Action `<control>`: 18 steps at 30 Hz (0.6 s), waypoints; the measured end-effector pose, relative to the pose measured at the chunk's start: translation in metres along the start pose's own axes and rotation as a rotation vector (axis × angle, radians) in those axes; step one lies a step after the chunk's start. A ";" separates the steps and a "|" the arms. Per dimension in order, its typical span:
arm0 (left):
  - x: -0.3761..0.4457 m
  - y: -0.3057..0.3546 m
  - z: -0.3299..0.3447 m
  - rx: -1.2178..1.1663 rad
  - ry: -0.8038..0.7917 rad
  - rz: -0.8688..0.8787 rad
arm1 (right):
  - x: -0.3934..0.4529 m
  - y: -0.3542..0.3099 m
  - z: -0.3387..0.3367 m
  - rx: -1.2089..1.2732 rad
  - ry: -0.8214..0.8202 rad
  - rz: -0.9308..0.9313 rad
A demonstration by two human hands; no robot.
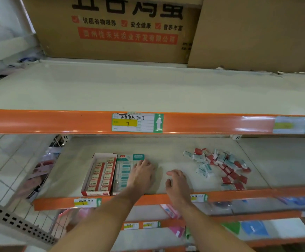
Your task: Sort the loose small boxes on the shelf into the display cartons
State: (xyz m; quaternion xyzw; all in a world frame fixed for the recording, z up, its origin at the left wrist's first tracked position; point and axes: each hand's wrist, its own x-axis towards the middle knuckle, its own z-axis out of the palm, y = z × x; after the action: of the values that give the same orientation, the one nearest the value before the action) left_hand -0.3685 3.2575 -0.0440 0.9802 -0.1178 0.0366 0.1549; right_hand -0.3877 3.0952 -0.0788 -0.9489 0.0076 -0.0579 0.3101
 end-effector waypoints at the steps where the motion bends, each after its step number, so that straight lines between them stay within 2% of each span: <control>1: 0.001 0.007 0.003 -0.007 -0.007 0.017 | -0.001 0.004 -0.003 -0.001 0.009 0.012; 5: 0.007 0.034 0.021 -0.092 -0.008 0.072 | -0.002 0.021 -0.018 -0.013 0.052 0.055; 11: 0.018 0.072 0.039 -0.058 -0.106 0.137 | -0.003 0.049 -0.040 -0.091 0.127 0.122; 18: 0.030 0.108 0.058 -0.074 -0.143 0.199 | -0.004 0.083 -0.061 -0.134 0.202 0.234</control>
State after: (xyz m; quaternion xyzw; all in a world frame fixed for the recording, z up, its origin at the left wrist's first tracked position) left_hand -0.3639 3.1336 -0.0638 0.9573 -0.2266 -0.0226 0.1779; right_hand -0.3973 2.9928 -0.0793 -0.9494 0.1532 -0.1160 0.2484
